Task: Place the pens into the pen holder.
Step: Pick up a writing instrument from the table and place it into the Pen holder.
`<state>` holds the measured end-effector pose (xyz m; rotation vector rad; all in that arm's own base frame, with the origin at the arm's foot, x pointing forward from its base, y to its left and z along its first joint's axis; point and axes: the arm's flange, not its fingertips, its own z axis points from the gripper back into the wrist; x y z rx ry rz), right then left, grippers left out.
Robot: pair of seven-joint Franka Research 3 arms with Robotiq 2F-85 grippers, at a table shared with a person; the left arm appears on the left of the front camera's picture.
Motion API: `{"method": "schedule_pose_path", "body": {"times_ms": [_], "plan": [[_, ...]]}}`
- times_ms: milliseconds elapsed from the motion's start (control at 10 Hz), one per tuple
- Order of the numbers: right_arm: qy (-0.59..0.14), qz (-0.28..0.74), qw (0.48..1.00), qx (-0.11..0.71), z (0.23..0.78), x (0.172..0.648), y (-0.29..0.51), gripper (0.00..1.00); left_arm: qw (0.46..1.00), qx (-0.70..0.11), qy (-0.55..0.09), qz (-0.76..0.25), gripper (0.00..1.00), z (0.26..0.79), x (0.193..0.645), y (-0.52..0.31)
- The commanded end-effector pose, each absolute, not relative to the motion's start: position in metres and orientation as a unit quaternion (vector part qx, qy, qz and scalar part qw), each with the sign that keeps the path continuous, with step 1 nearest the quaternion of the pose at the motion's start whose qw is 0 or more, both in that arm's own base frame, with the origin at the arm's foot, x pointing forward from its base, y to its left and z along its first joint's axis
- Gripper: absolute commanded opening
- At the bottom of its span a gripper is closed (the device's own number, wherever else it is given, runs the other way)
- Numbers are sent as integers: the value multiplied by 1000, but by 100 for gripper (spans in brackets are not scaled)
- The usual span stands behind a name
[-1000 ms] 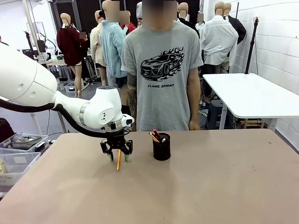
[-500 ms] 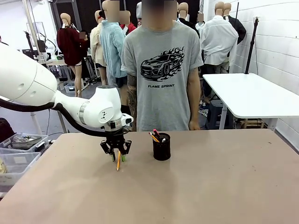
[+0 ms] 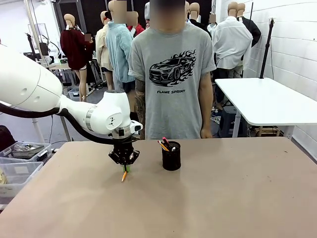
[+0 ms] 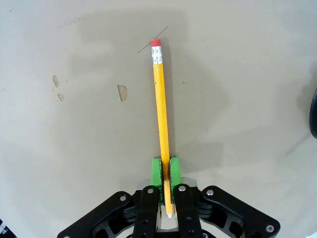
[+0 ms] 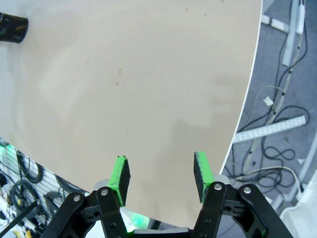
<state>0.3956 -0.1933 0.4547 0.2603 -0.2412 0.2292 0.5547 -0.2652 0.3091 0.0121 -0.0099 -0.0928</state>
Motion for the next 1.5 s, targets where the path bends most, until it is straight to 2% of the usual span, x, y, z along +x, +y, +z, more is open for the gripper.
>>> {"method": "schedule_pose_path", "body": {"times_ms": [0, 300, 400, 800, 900, 1000, 1200, 1400], "plan": [[-127, 118, 976, 135, 451, 395, -192, 66, 999, 38, -8, -28, 0, 300, 565, -254], [-127, 118, 976, 135, 451, 395, -192, 66, 982, -67, -112, -135, 0, 338, 546, -233], [-127, 118, 976, 135, 451, 395, -192, 66, 973, -64, -144, -167, 0, 349, 545, -223], [-127, 118, 976, 135, 451, 395, -192, 66, 888, -134, -270, -346, 0, 382, 552, -204], [-127, 118, 976, 135, 451, 395, -192, 66, 875, -130, -297, -361, 0, 385, 556, -205], [-127, 118, 976, 135, 451, 395, -192, 66, 859, -167, -305, -377, 0, 389, 558, -207], [-127, 118, 976, 135, 451, 395, -192, 66, 795, -244, -358, -424, 0, 400, 568, -209], [-127, 118, 976, 135, 451, 395, -192, 66, 718, -319, -370, -497, 0, 404, 584, -213]]}}
